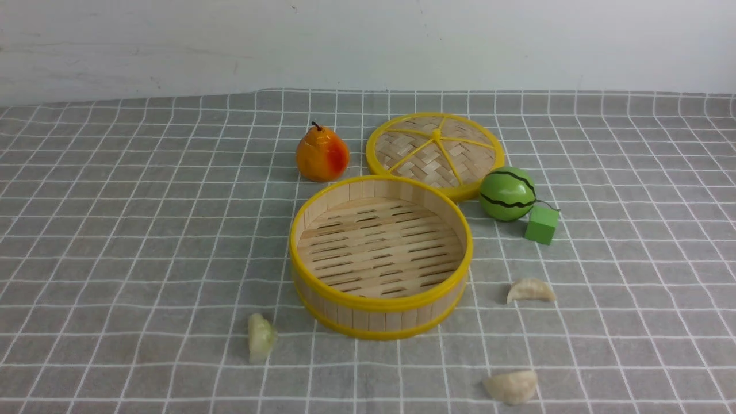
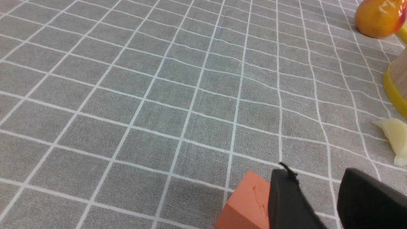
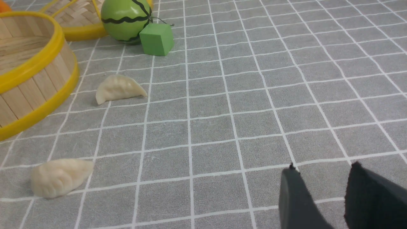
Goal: Put the dumplings into the steamer on the table with the grey tablecloth.
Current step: 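Reach for and grasp a dumpling on the table with the left gripper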
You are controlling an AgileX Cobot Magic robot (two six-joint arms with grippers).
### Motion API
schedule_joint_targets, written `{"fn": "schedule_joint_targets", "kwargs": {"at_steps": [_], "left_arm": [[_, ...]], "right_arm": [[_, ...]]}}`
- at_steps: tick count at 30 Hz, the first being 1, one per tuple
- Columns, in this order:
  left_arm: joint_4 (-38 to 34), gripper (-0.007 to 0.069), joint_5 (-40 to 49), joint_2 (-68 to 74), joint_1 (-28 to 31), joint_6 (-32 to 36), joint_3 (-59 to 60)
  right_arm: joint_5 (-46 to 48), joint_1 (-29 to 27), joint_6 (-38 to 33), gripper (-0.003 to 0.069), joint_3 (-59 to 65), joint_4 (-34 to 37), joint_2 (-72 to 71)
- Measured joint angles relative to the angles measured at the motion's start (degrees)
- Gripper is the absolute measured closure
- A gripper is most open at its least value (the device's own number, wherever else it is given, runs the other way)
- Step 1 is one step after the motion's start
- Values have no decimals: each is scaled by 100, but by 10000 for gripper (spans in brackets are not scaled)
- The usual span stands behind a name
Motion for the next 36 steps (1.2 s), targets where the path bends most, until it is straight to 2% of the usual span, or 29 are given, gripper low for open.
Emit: {"fn": "schedule_joint_targets", "kwargs": {"at_steps": [21, 28, 36], "left_arm": [[0, 387, 38, 0, 0, 0, 0], [0, 387, 38, 0, -396, 0, 0], [0, 387, 40, 0, -434, 0, 0]], "right_arm": [[0, 0, 0, 419, 0, 0, 0], [0, 0, 0, 419, 0, 0, 0], [0, 0, 0, 419, 0, 0, 0]]}}
